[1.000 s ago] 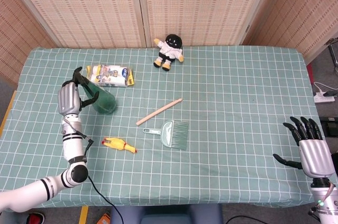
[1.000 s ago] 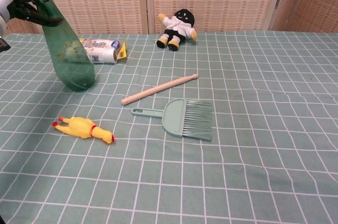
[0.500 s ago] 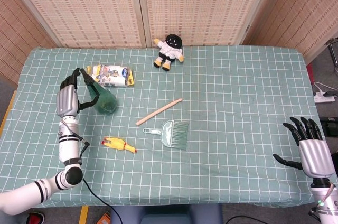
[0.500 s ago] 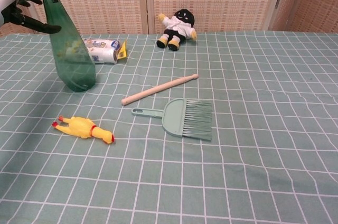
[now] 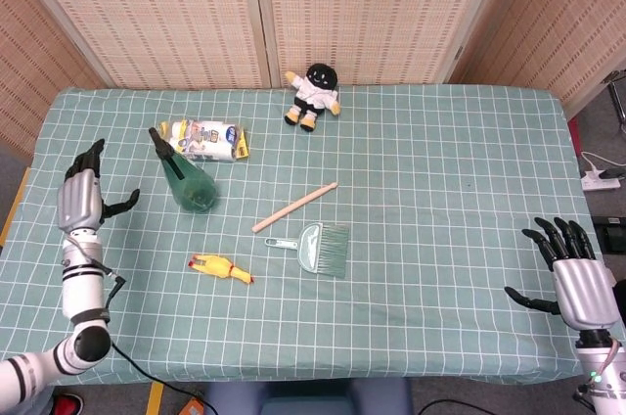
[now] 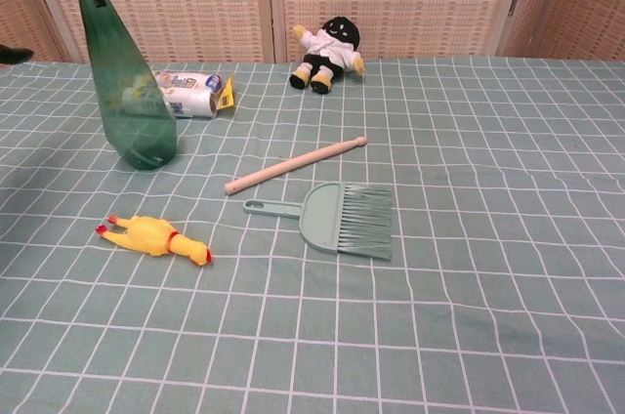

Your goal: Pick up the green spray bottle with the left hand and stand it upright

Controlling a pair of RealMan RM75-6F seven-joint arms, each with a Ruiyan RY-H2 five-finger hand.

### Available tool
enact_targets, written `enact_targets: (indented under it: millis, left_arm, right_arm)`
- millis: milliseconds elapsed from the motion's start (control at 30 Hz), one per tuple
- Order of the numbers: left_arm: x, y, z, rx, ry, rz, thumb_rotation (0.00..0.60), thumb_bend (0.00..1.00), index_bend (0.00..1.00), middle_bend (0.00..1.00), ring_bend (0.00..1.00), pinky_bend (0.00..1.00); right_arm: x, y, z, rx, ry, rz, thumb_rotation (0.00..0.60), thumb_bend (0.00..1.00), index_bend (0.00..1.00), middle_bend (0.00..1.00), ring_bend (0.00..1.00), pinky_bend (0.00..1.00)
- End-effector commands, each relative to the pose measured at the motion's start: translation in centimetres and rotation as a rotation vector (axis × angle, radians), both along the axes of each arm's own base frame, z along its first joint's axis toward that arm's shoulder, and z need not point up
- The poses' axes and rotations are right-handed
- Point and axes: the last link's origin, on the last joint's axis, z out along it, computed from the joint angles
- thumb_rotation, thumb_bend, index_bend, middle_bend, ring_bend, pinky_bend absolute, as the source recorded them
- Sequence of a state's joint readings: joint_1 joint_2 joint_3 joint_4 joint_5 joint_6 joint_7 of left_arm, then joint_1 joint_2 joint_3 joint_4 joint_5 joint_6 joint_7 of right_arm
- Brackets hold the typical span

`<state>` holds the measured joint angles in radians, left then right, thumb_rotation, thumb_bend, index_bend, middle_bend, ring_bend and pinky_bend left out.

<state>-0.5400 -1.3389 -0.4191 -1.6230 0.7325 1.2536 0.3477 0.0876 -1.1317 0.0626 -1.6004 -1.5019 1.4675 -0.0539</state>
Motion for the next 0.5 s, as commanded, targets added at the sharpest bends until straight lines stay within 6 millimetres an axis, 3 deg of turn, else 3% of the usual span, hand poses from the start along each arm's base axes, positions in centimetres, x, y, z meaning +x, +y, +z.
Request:
enact_targets:
  millis: [33,200,333,500]
  left_arm:
    - [-2.6,-4.8,1.5,-0.117,0.167,-0.049,0.600,0.26,0.13,0.18,0.15,0.20]
    - [-5.1,-8.0,2.7,-0.112,0.335,-0.185,0.600,0.26,0.20,0.22,0.17,0.20]
    - [-5.4,-9.6,3.6,-0.088,0.418,-0.299,0.600,0.26,0.21,0.25,0.17,0.19]
    - [-5.8,-9.7,3.4,-0.087,0.381,-0.321,0.600,0.26,0.29,0.31,0.20,0.18]
  right_arm:
    - [0.1,0.0,0.0,0.001,0.001,0.000,0.600,0.00,0.22,0.09,0.03,0.04]
    - [0.3,-0.1,-0.2,0.005,0.012,0.006,0.600,0.00,0.22,0.09,0.03,0.04]
    - [0.3,-0.1,-0.2,-0.002,0.017,0.006,0.600,0.00,0.22,0.09,0.03,0.04]
    - [0.3,-0.2,-0.3,0.000,0.020,0.009,0.600,0.00,0.22,0.09,0.03,0.04]
